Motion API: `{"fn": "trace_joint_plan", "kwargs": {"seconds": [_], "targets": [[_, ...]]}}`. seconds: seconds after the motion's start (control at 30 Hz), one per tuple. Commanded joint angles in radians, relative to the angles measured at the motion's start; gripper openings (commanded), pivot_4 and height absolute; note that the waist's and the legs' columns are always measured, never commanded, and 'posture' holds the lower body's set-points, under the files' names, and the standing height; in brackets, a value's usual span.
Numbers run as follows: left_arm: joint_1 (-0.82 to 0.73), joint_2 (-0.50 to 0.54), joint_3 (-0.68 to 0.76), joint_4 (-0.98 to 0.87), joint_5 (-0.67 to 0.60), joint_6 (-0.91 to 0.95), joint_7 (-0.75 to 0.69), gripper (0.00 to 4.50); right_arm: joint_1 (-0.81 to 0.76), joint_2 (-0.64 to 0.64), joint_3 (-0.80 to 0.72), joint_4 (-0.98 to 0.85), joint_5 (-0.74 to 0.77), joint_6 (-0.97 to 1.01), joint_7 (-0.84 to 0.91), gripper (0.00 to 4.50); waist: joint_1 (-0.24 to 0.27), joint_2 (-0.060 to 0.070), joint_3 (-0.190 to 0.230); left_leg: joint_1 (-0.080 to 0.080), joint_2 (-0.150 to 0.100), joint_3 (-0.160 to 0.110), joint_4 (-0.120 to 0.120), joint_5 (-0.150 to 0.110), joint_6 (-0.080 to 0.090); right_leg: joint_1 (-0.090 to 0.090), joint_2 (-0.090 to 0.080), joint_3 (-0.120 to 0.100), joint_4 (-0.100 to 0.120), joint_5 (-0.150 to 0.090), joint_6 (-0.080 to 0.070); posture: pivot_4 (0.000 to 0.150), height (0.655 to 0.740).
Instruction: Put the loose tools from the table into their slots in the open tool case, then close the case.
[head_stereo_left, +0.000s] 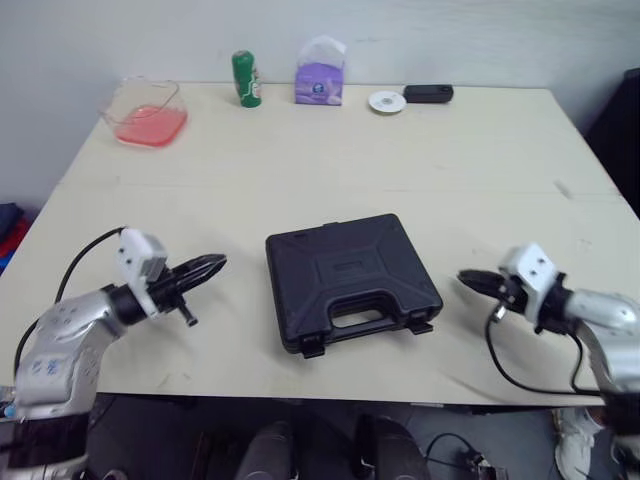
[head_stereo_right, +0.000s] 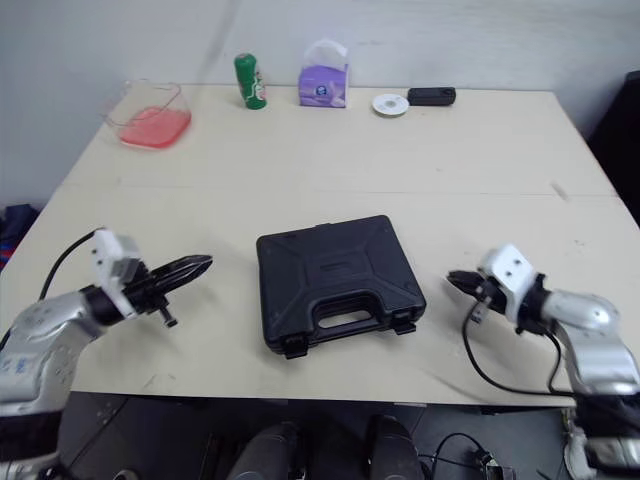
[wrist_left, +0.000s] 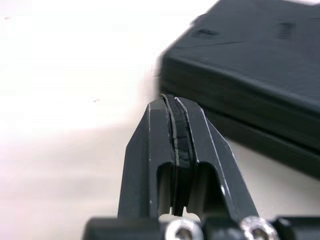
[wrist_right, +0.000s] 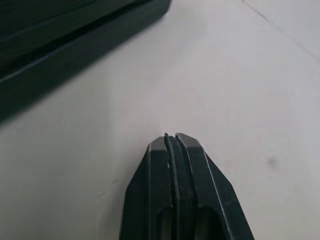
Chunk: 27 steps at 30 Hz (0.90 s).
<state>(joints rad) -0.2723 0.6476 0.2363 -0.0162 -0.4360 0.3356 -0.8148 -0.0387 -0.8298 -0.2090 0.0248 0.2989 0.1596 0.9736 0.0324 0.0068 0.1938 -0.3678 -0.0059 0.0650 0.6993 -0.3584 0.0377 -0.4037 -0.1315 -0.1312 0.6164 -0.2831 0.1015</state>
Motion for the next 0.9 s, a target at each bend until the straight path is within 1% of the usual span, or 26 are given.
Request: {"fn": "trace_joint_plan", "kwargs": {"seconds": [0.03, 0.1, 0.13, 0.2, 0.33, 0.47, 0.53, 0.6, 0.63, 0.83, 0.9], "targets": [[-0.102, -0.037, -0.068, 0.108, 0.087, -0.056, 0.051, 0.01, 0.141, -0.017, -0.067, -0.149, 0.040, 0.074, -0.003, 0.00, -0.001, 0.000, 0.000, 0.000, -0.001, 0.000, 0.000, 0.000, 0.001, 0.000, 0.000, 0.000, 0.000, 0.000, 0.000, 0.150, 0.7400], [-0.175, -0.069, -0.100, 0.199, 0.124, -0.077, 0.076, 0.01, 0.200, 0.025, -0.066, -0.197, 0.045, 0.080, -0.041, 0.00, -0.002, -0.002, -0.001, 0.000, -0.001, 0.001, 0.000, -0.001, 0.001, 0.000, 0.000, -0.001, -0.001, 0.001, 0.001, 0.150, 0.7400], [-0.210, -0.084, -0.114, 0.247, 0.144, -0.091, 0.087, 0.01, 0.217, 0.042, -0.058, -0.210, 0.038, 0.073, -0.055, 0.00, -0.003, -0.004, -0.002, 0.000, -0.001, 0.001, 0.000, -0.001, 0.001, 0.000, 0.000, -0.002, -0.002, 0.001, 0.001, 0.150, 0.7400], [-0.277, -0.115, -0.137, 0.351, 0.175, -0.119, 0.098, 0.01, 0.235, 0.070, -0.034, -0.226, 0.023, 0.065, -0.074, 0.00, -0.010, -0.006, -0.003, 0.001, 0.000, 0.002, 0.000, -0.001, 0.001, 0.000, 0.001, -0.003, -0.001, 0.001, 0.001, 0.150, 0.7400], [-0.385, -0.164, -0.183, 0.527, 0.215, -0.198, 0.060, 0.01, 0.241, 0.112, 0.032, -0.261, 0.004, 0.074, -0.101, 0.00, -0.016, -0.010, -0.005, 0.004, 0.000, 0.005, -0.001, -0.001, 0.001, 0.001, 0.002, -0.003, 0.000, 0.001, 0.001, 0.150, 0.7400], [-0.440, -0.193, -0.209, 0.631, 0.243, -0.251, 0.039, 0.01, 0.239, 0.146, 0.094, -0.317, 0.011, 0.112, -0.121, 0.00, -0.018, -0.011, -0.006, 0.005, 0.001, 0.005, -0.001, -0.001, 0.000, 0.001, 0.002, -0.003, 0.000, 0.000, 0.001, 0.150, 0.7400], [-0.449, -0.199, -0.220, 0.654, 0.249, -0.265, 0.015, 0.01, 0.240, 0.143, 0.121, -0.375, 0.040, 0.162, -0.110, 0.00, -0.019, -0.011, -0.006, 0.005, 0.001, 0.005, -0.001, -0.001, 0.000, 0.001, 0.002, -0.002, 0.000, 0.000, 0.001, 0.150, 0.7400], [-0.444, -0.205, -0.230, 0.658, 0.249, -0.273, -0.021, 0.01, 0.245, 0.119, 0.154, -0.461, 0.103, 0.243, -0.076, 0.00, -0.018, -0.011, -0.006, 0.005, 0.001, 0.005, -0.001, -0.001, 0.000, 0.001, 0.002, -0.002, 0.000, 0.000, 0.001, 0.150, 0.7400], [-0.439, -0.204, -0.233, 0.654, 0.246, -0.269, -0.037, 0.01, 0.239, 0.111, 0.164, -0.472, 0.105, 0.260, -0.070, 0.00, -0.016, -0.011, -0.006, 0.005, 0.001, 0.004, -0.001, -0.001, 0.000, 0.001, 0.002, -0.002, 0.000, 0.000, 0.001, 0.150, 0.7400], [-0.395, -0.217, -0.215, 0.610, 0.221, -0.305, -0.070, 0.01, 0.162, 0.141, 0.183, -0.393, 0.025, 0.202, -0.131, 0.00, -0.008, -0.012, -0.006, 0.004, 0.000, 0.004, 0.000, -0.001, 0.001, 0.001, 0.000, -0.002, 0.000, 0.001, 0.001, 0.150, 0.7400], [-0.359, -0.214, -0.227, 0.579, 0.217, -0.297, -0.110, 0.01, 0.131, 0.152, 0.185, -0.363, 0.013, 0.181, -0.140, 0.00, -0.009, -0.012, -0.006, 0.004, 0.000, 0.004, 0.000, -0.001, 0.001, 0.001, 0.000, -0.002, 0.000, 0.001, 0.001, 0.150, 0.7400]]}}
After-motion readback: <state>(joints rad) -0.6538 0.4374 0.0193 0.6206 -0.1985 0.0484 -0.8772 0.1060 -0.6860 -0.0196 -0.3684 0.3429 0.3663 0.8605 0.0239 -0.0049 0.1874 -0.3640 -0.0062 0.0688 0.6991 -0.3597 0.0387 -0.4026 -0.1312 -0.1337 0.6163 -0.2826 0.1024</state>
